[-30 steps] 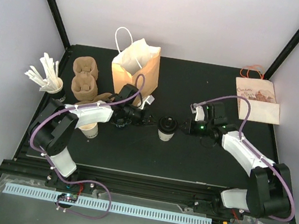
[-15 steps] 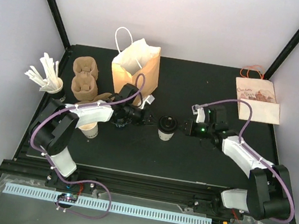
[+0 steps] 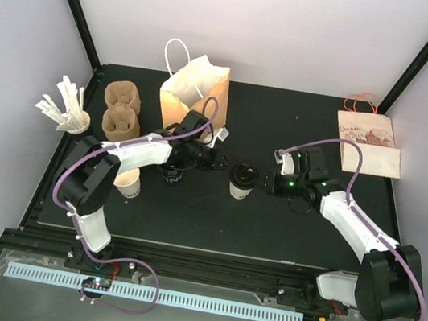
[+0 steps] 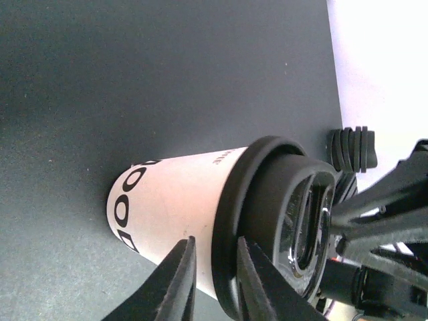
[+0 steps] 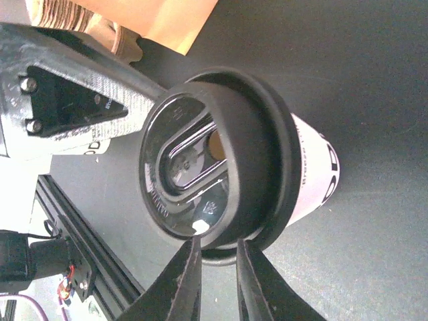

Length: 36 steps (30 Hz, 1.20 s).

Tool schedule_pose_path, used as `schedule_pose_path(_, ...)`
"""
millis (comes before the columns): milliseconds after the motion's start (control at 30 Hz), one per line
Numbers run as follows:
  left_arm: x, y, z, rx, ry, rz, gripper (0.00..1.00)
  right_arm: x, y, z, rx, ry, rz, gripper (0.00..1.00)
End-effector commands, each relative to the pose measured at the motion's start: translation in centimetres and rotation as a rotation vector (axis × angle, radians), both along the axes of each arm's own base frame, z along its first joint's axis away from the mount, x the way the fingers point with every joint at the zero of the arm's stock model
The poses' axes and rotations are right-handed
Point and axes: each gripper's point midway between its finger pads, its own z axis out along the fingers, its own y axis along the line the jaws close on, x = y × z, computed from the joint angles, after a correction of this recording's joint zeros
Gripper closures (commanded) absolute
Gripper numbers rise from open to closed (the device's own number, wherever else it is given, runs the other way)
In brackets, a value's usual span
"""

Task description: Pack the takeout coffee

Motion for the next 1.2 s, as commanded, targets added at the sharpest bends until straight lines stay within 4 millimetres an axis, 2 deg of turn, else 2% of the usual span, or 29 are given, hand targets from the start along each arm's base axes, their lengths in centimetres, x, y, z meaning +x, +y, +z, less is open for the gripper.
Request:
schedule_pose_path(0, 1.2, -0.1, 0.4, 0.015, -0.02, -0.002, 0.78, -0.5, 0.1, 1.7, 0.007, -0.015, 0.012, 0.83)
schedule_pose_path(267, 0.8, 0.6, 2.7, 0.007, -0.063, 0.006, 0.67, 1.3, -1.2, 2.4, -0.034, -0.058, -0.054, 0.83)
schedule_pose_path(467, -0.6, 0.9, 2.1, -0.013, -0.033, 0.005, 0.76, 2.1, -1.6, 1.2, -0.049, -0.037, -0.058, 0.83)
schedule_pose_path(733, -2.0, 0.8, 1.1, -0.035, 0.005, -0.01, 0.8, 2.5, -1.1, 0.5, -0.037, -0.028, -0.037, 0.83)
schedule_pose_path(1167, -2.0, -0.2, 1.1, -0.073, 0.015, -0.044, 0.79, 3.3, -1.2, 0.6, -0.017, -0.018, -0.028, 0.83)
